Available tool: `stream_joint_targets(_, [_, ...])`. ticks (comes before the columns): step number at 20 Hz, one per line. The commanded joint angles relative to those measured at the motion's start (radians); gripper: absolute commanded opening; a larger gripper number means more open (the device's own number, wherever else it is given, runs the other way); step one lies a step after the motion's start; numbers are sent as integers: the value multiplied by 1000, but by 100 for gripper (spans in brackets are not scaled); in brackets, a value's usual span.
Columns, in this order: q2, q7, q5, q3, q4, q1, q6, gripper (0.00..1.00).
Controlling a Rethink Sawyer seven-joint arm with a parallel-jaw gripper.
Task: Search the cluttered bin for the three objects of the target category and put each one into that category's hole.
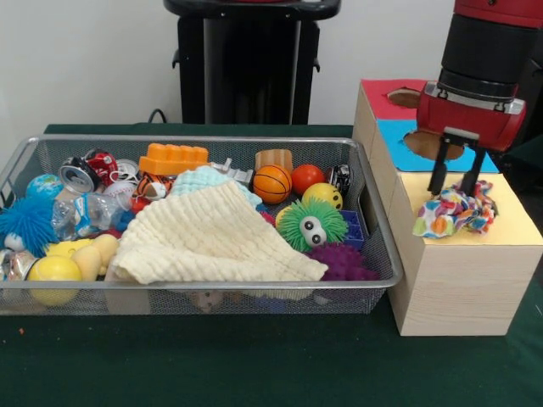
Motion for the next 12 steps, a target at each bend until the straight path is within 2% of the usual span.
stream_joint_targets(1, [32, 120, 29, 56, 14, -29, 63, 100])
stream_joint_targets(5, [21, 110, 37, 94, 61, -43, 18, 100])
stream_joint_targets(12, [-46, 116, 40, 90, 141, -56, 14, 100])
